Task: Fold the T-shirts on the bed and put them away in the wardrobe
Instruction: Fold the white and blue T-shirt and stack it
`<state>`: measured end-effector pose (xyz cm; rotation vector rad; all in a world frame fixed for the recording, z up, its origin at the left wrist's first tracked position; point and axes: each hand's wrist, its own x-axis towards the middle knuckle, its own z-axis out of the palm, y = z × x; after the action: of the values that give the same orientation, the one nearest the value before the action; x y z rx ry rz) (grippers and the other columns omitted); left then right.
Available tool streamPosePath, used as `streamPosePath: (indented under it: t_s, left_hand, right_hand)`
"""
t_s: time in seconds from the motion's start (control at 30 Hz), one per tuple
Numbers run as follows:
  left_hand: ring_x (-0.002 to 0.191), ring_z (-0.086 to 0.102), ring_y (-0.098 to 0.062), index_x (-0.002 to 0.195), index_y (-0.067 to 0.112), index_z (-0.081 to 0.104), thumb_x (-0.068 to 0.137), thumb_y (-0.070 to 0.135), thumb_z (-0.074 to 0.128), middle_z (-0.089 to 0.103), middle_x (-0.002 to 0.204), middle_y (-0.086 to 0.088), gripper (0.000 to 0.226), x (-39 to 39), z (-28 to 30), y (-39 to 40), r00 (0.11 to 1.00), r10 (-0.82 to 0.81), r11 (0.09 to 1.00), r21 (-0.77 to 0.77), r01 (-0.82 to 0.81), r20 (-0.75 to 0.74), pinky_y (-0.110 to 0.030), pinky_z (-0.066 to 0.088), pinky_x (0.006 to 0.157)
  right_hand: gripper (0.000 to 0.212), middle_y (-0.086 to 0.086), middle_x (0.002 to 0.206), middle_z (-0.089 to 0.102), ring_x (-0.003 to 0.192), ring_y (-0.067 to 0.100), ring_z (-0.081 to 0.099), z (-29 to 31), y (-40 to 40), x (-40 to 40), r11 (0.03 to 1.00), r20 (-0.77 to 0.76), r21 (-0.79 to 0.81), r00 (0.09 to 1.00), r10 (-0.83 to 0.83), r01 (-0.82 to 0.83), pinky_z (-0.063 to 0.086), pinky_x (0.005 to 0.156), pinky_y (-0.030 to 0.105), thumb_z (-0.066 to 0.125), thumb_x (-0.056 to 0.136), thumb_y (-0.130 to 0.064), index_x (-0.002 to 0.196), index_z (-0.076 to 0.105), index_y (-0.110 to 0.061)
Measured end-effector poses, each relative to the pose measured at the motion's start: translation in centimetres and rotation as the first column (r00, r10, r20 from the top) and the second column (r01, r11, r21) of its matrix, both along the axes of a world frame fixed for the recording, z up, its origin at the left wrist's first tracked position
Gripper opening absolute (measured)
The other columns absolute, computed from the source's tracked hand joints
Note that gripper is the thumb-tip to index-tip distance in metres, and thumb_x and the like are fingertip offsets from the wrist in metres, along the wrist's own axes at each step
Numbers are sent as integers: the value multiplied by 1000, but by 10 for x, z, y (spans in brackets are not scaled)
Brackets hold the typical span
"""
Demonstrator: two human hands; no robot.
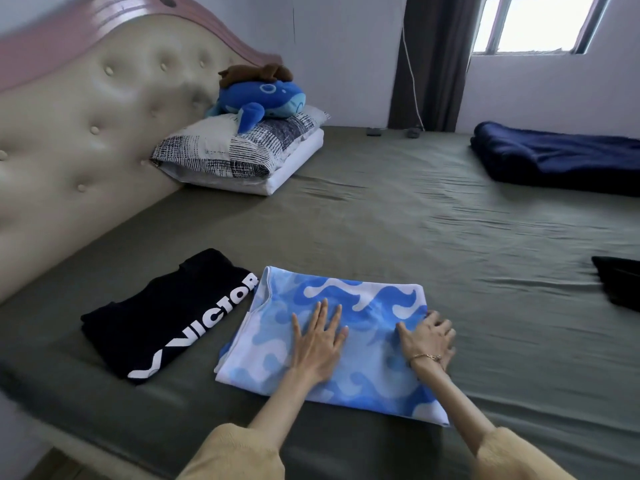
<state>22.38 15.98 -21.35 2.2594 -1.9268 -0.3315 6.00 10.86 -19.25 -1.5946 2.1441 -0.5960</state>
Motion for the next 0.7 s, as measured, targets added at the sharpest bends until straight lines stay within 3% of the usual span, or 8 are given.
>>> streamPosePath:
  t_s: [0.1, 0.2, 0.27, 0.47, 0.7]
  left_hand:
    - [145, -16, -12, 151, 27, -7, 82, 57, -12, -15, 158, 0, 75, -5, -2, 0, 999, -5, 999, 32, 4, 32, -53, -15, 111]
    - [145, -16, -13, 150, 30, -9, 92, 51, -7, -16, 158, 0, 62, -10, 1, 0, 997, -35, 997, 65, 30, 72, -52, -13, 112]
    - [145, -16, -13, 150, 29, -9, 101, 43, 6, -16, 158, -1, 53, -14, 2, 0, 995, -60, 996, 74, 54, 80, -52, -12, 113]
    - [145, -15, -14, 150, 25, -11, 103, 35, 11, -16, 158, -1, 53, -46, 4, 1, 995, -96, 992, 86, 93, 33, -51, -11, 114]
    - [146, -13, -15, 152, 21, -1, 104, 27, 16, -12, 159, -3, 51, -136, 8, 4, 975, -216, 973, 78, 219, -47, -48, -11, 114]
  right_hand:
    - [57, 21, 125, 51, 119, 35, 47, 4, 0, -6, 995, 94, 77, 994, -63, 56, 40, 91, 40, 58, 87, -39, 121, 39, 3]
    - [52, 18, 122, 57, 113, 33, 55, 7, -2, -9, 984, 104, 176, 994, -25, 7, 43, 88, 35, 53, 91, -41, 121, 44, 1]
    - [47, 20, 122, 57, 112, 34, 55, 6, -6, -13, 982, 137, 184, 991, 11, -36, 43, 85, 34, 52, 92, -38, 120, 49, 0]
    - [39, 25, 120, 57, 112, 36, 54, 8, -14, -54, 987, 161, 147, 986, 38, -62, 40, 77, 32, 53, 93, -28, 114, 53, 6]
    - [36, 27, 116, 58, 109, 39, 55, 11, -9, -152, 988, 148, 139, 986, -80, 60, 37, 73, 32, 56, 91, -26, 110, 57, 4]
